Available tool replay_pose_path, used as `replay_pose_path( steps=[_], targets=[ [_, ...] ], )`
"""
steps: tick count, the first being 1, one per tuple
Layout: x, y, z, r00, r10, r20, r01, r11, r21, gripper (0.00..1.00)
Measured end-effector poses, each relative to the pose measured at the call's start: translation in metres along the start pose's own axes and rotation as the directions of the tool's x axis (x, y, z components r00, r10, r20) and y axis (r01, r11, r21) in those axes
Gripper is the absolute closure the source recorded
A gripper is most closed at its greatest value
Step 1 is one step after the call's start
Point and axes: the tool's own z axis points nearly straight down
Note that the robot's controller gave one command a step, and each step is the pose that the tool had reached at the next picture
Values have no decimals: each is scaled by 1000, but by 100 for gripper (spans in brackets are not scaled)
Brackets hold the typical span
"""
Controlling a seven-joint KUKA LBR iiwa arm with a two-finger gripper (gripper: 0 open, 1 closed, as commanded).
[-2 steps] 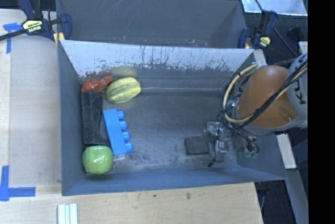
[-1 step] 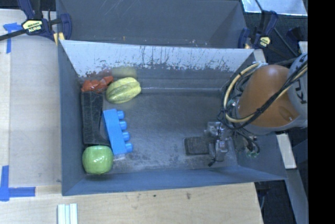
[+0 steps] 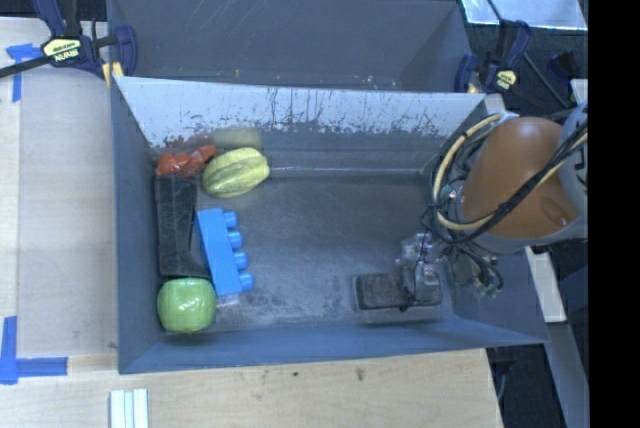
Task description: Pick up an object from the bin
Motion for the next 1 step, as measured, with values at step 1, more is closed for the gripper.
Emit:
replay_pose_path(
  steps=[1],
  targets=[
    [-1,0,-22,1000,0,5,0,1000,1,100]
  ],
)
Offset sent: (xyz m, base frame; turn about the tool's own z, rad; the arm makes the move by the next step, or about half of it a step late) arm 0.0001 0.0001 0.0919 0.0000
